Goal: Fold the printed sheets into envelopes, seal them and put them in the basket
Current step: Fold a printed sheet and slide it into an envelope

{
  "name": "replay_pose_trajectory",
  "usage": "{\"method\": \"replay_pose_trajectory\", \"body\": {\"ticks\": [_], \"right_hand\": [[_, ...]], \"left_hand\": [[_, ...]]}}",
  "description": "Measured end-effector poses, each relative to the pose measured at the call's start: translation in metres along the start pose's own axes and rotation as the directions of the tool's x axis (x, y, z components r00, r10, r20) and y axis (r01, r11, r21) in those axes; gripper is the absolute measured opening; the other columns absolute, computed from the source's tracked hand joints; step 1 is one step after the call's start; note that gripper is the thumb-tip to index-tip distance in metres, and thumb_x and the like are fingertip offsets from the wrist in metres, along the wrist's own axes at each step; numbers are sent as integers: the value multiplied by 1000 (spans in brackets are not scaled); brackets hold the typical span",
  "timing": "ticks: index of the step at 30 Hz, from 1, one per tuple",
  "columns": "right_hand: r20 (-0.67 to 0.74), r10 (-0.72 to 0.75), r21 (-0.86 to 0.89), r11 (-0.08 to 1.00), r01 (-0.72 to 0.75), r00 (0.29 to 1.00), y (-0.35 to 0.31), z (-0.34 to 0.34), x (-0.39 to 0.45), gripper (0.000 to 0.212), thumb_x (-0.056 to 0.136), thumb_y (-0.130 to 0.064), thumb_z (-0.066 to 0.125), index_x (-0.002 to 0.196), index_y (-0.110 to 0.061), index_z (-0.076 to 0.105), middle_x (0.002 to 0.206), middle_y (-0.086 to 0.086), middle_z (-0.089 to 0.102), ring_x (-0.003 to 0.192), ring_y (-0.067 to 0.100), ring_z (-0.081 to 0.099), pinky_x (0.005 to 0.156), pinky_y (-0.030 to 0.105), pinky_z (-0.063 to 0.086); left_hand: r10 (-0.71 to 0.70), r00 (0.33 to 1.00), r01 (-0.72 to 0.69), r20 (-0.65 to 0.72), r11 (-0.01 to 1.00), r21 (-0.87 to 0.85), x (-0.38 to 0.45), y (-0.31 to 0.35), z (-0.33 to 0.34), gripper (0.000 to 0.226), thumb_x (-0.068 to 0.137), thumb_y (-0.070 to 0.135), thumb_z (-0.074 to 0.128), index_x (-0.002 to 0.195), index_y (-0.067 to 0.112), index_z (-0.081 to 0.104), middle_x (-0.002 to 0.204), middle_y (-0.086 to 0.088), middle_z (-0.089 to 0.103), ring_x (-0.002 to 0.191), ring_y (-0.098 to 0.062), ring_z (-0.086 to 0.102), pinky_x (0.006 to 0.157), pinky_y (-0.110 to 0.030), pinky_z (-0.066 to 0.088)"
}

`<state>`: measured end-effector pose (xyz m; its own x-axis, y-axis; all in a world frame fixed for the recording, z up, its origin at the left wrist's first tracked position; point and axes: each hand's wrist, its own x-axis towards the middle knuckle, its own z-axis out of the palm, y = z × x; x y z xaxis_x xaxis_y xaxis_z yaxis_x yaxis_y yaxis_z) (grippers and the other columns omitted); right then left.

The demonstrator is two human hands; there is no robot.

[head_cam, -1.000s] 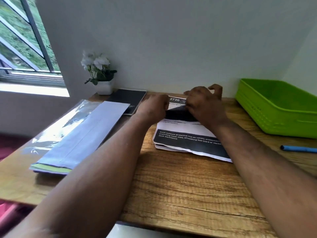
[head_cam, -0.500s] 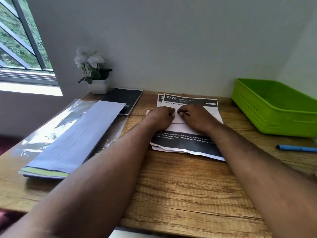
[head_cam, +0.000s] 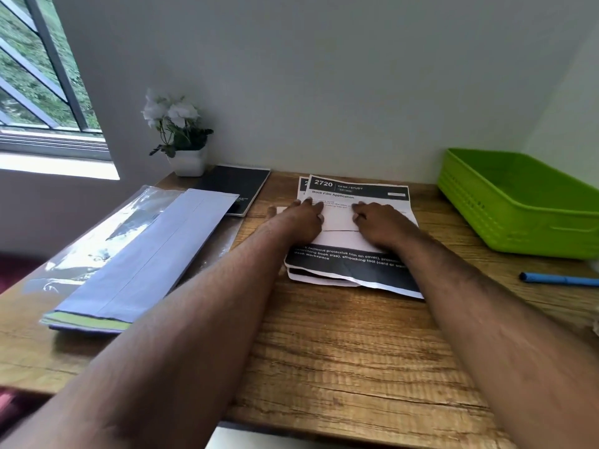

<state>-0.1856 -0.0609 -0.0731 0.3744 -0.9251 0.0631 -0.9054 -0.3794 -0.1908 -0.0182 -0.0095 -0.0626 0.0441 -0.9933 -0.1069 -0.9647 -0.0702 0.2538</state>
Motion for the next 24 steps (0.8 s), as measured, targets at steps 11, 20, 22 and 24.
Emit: {"method": "replay_pose_trajectory", "body": {"ticks": [11,20,22,24], "right_hand": [[-1,80,-183,980,-79,997,8,-11,-10,44,101,-39,23,143,-33,35,151,-5,38,137,23,36,111,52,12],[-50,7,40,999,-5,999,19,-24,-2,54,88,-45,58,137,-30,45,140,-7,50,133,20,40,112,51,23],[-4,-12,89,996,13,1000,25,-20,2,59,86,-47,59,140,-32,42,146,-8,43,138,18,35,114,54,19],[-8,-19,101,995,19,1000,26,-19,2,54,84,-49,61,134,-31,49,140,-8,48,134,18,40,113,54,20]], "left_hand": [[-136,986,138,-99,990,13,-18,-20,-9,42,100,20,32,140,19,44,150,-5,40,142,-27,30,118,-57,5],[-151,965,123,-214,983,-138,-24,-29,-24,49,88,33,63,136,31,50,147,-8,36,137,-34,24,109,-48,19],[-154,954,96,-256,969,-227,-26,-31,-24,45,82,31,71,124,36,56,139,-6,41,132,-31,30,105,-44,24],[-125,938,14,-322,945,-326,-27,-32,-25,37,78,21,75,108,35,59,126,0,52,124,-27,42,99,-41,29]]}}
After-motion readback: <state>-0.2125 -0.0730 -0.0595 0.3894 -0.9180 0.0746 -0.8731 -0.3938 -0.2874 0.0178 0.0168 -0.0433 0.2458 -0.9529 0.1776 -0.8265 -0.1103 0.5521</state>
